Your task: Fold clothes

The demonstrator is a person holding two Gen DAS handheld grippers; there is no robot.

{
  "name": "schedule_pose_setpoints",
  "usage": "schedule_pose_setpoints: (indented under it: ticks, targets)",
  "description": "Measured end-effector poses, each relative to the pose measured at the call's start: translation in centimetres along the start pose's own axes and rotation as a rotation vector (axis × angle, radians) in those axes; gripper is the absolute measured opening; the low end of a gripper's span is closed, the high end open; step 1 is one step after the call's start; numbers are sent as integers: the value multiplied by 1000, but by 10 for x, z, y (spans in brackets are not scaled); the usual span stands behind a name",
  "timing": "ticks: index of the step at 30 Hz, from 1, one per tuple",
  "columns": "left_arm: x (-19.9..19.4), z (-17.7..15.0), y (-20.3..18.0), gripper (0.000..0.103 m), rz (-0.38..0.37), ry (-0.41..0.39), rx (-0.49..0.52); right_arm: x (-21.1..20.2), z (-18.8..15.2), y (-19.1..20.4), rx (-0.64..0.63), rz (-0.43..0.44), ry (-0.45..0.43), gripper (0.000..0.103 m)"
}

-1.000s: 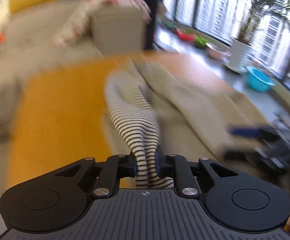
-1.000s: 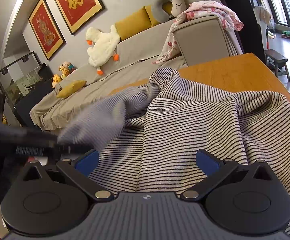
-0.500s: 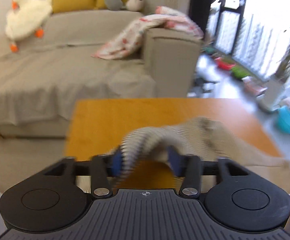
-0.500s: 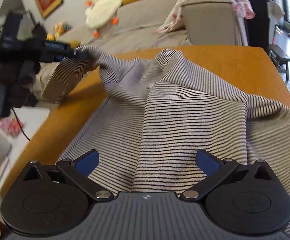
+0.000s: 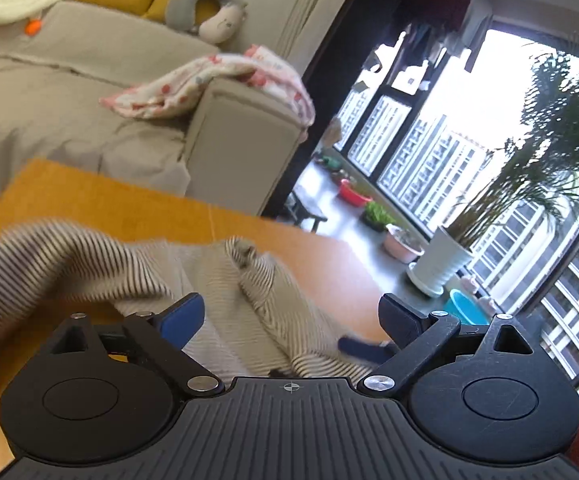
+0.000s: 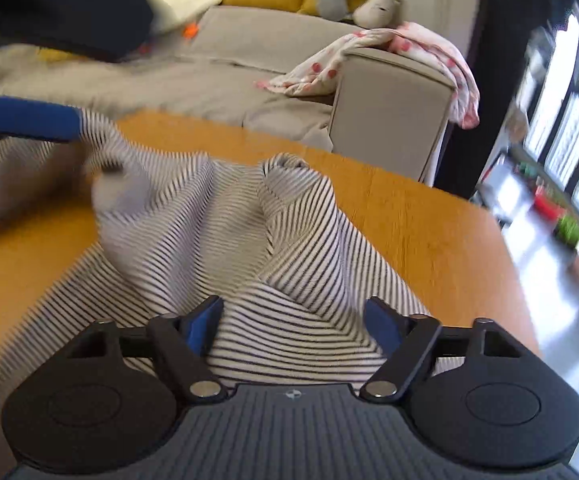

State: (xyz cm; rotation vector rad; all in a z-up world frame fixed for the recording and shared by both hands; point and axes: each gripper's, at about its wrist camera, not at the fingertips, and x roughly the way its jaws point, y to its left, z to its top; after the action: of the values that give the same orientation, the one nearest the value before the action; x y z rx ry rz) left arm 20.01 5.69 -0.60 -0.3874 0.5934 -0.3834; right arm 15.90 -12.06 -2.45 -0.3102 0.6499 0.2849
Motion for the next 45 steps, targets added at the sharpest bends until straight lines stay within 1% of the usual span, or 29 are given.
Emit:
schedule_pose_setpoints:
  ticks: [1, 2, 3, 4, 5, 6, 8, 11, 13, 15, 17, 18, 19, 20, 21, 23, 24, 28, 31, 32, 34, 36, 37, 39, 40, 41, 42, 43, 45]
  targets:
    - [12, -8, 4, 97, 9, 22, -9, -2, 2, -4, -49, -21, -9, 53]
    - [23, -16, 8, 97, 19, 45, -18, -3, 3, -7, -98, -42, -18, 34]
    - [28, -21, 9, 97, 29, 55, -12, -5, 5, -11, -147, -62, -27, 29]
    - [26, -23, 7, 97, 41, 49, 11, -6, 7, -16, -200, -91, -36, 20]
    - [24, -25, 5, 97, 53, 44, 34, -4, 8, -23, -262, -143, -43, 17]
    - [22, -26, 3, 97, 65, 39, 57, 0, 9, -32, -318, -196, -49, 17]
    - [18, -30, -2, 97, 89, 29, 103, 18, 8, -55, -386, -304, -43, 17]
    - [12, -35, -8, 97, 126, 13, 172, 49, 8, -89, -358, -341, 10, 17]
    - [8, -38, -11, 97, 147, 5, 206, 66, 5, -96, -327, -327, 35, 17]
    - [8, -37, -7, 98, 155, 9, 189, 70, 4, -96, -311, -314, 34, 17]
    - [9, -37, -5, 99, 169, 11, 186, 64, 6, -98, -288, -298, 13, 24]
    - [8, -38, -5, 99, 174, 9, 193, 52, 10, -101, -247, -274, -5, 32]
    - [8, -38, -6, 99, 178, 7, 198, 34, 12, -106, -198, -248, -27, 36]
    - [7, -38, -6, 99, 179, 7, 198, 16, 14, -111, -150, -223, -49, 45]
    - [7, -39, -5, 100, 179, 6, 198, -4, 15, -116, -99, -191, -71, 51]
    - [7, -40, -6, 100, 182, 8, 199, -50, 7, -120, -5, -77, -99, 53]
    - [7, -40, -6, 101, 184, 9, 201, -72, -2, -117, 16, -21, -100, 53]
    - [9, -41, -10, 103, 200, 20, 215, -146, -48, -88, -8, 158, -65, 53]
    - [11, -39, -12, 103, 205, 33, 215, -172, -76, -63, 1, 313, 4, 53]
    - [11, -39, -12, 103, 206, 37, 213, -174, -83, -54, -5, 351, 25, 53]
    - [10, -38, -11, 103, 205, 44, 197, -180, -100, -31, -51, 387, 41, 58]
    - [6, -36, -9, 103, 198, 67, 175, -175, -110, -11, -84, 391, 55, 62]
    - [4, -35, -7, 103, 194, 81, 163, -170, -113, -2, -103, 388, 65, 62]
    - [-4, -34, -3, 103, 175, 107, 131, -163, -118, 13, -195, 338, 59, 62]
    - [-10, -33, 0, 103, 163, 115, 112, -164, -118, 16, -231, 326, 39, 62]
    - [-16, -32, 3, 103, 149, 121, 92, -163, -114, 14, -235, 326, 42, 44]
    - [-20, -31, 5, 103, 134, 124, 69, -163, -110, 11, -231, 320, 44, 19]
    - [-24, -31, 8, 103, 118, 126, 48, -163, -104, 4, -207, 295, 38, 13]
    - [-23, -30, 6, 103, 93, 141, 34, -166, -85, -20, -152, 239, 11, 13]
